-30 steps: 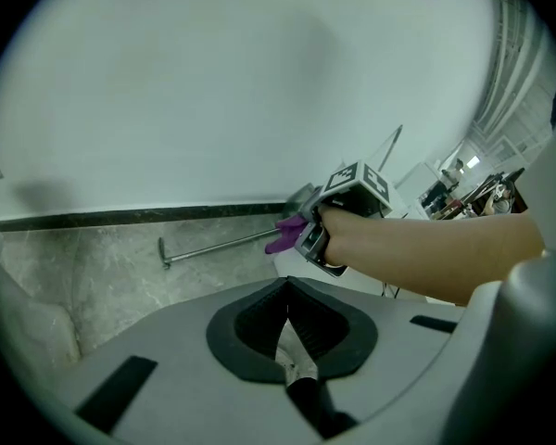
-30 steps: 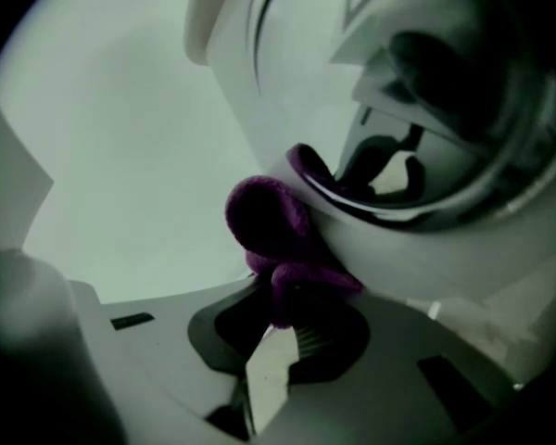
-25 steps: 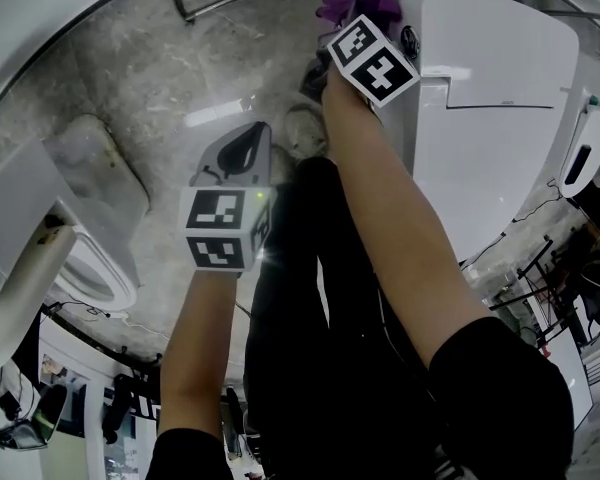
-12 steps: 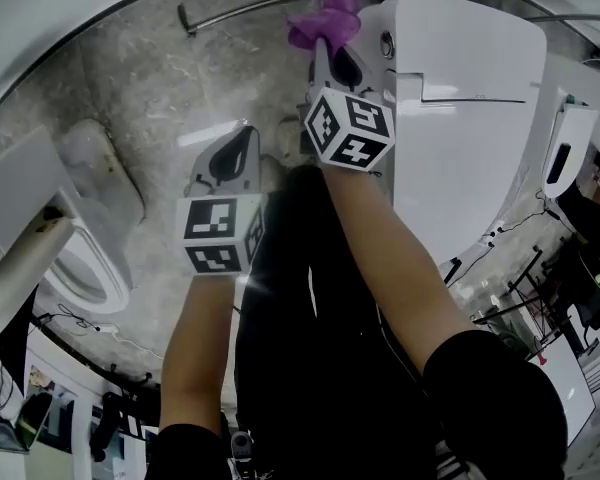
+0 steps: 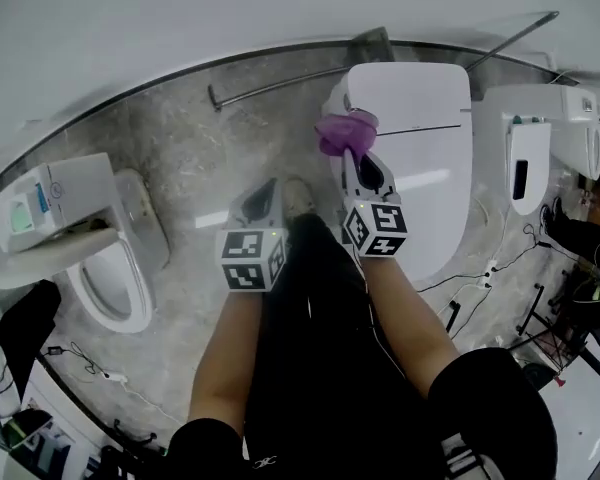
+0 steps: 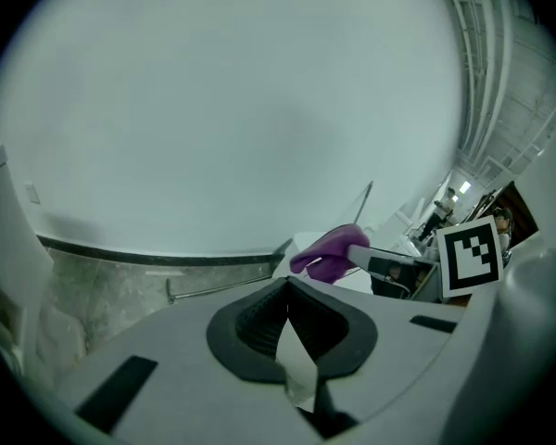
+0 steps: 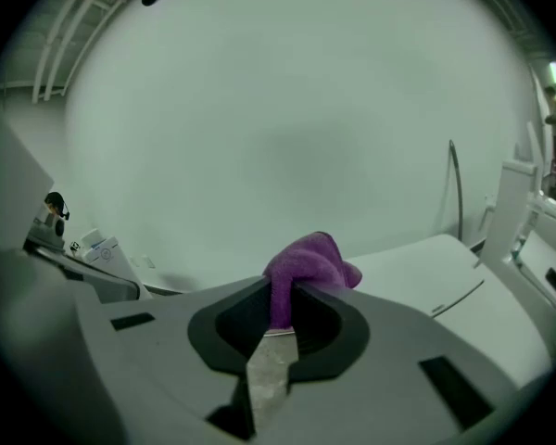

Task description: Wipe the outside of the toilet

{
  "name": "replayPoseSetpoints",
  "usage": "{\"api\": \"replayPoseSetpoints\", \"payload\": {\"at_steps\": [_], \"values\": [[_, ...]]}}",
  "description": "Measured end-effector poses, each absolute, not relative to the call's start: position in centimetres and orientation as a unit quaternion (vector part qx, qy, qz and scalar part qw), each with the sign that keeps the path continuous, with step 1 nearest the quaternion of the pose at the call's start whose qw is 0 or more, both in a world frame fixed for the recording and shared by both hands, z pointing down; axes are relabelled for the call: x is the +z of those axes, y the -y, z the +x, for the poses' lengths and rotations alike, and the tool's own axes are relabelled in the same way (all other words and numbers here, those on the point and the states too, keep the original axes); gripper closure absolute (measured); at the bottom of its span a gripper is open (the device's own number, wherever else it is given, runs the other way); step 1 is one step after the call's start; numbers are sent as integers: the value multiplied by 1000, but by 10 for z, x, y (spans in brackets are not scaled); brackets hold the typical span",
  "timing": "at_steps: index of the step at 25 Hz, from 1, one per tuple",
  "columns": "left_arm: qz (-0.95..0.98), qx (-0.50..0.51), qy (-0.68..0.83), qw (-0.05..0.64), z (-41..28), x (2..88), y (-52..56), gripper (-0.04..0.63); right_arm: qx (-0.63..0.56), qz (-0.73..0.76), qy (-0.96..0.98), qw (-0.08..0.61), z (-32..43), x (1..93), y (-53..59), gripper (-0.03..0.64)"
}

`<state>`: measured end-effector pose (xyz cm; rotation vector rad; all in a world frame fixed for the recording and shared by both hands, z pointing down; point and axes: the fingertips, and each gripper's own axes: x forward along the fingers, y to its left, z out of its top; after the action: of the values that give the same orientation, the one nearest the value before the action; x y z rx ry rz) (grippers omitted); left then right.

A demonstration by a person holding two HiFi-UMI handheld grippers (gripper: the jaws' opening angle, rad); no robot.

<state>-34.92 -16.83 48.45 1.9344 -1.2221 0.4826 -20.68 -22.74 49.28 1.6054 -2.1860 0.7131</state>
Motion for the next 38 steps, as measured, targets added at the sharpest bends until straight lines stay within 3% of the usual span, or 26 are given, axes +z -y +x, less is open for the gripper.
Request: {"api": "replayPoseSetpoints", "payload": {"at_steps": [9,16,25,38], "values": [[807,184,460,321,-318,346,155,589,204,605,758,133,-152,340,183,569],[822,183,460,282,-267,269,142,589,201,622,750,106,-109,254,156,569],[842,130,474,221,-172,167,131,589,112,622,774,44,-31,147,125,569],[818,136,513,222,-3,145,-29,589,84,539,838,10,110,104,1,569]]}}
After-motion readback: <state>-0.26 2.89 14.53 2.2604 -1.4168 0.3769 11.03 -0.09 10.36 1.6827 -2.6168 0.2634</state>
